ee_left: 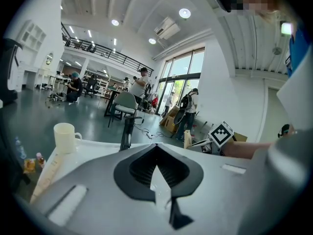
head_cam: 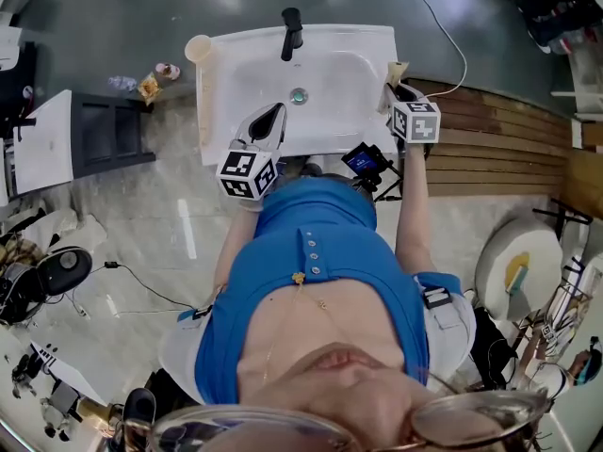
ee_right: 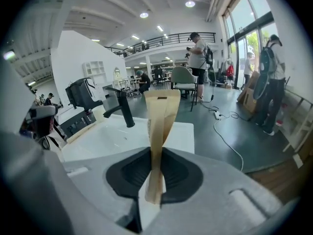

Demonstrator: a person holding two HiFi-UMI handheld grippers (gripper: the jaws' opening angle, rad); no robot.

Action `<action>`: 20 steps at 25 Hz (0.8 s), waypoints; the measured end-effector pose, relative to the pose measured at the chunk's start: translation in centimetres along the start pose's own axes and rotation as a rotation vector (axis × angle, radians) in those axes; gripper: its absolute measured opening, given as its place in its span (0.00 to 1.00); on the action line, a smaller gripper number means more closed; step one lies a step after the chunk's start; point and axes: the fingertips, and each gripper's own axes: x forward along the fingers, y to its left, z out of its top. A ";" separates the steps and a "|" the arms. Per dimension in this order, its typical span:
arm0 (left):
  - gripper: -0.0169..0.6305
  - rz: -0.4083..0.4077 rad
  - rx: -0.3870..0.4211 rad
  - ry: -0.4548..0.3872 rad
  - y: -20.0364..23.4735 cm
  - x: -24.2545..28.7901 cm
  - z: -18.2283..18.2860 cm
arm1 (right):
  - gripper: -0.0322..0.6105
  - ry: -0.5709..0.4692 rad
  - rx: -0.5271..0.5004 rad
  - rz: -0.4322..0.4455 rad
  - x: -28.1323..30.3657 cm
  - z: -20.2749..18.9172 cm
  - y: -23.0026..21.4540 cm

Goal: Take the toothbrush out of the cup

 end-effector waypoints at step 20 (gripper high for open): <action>0.03 0.060 -0.017 -0.016 0.6 -0.7 -0.3 | 0.13 0.145 -0.011 -0.035 2.9 -4.5 -3.3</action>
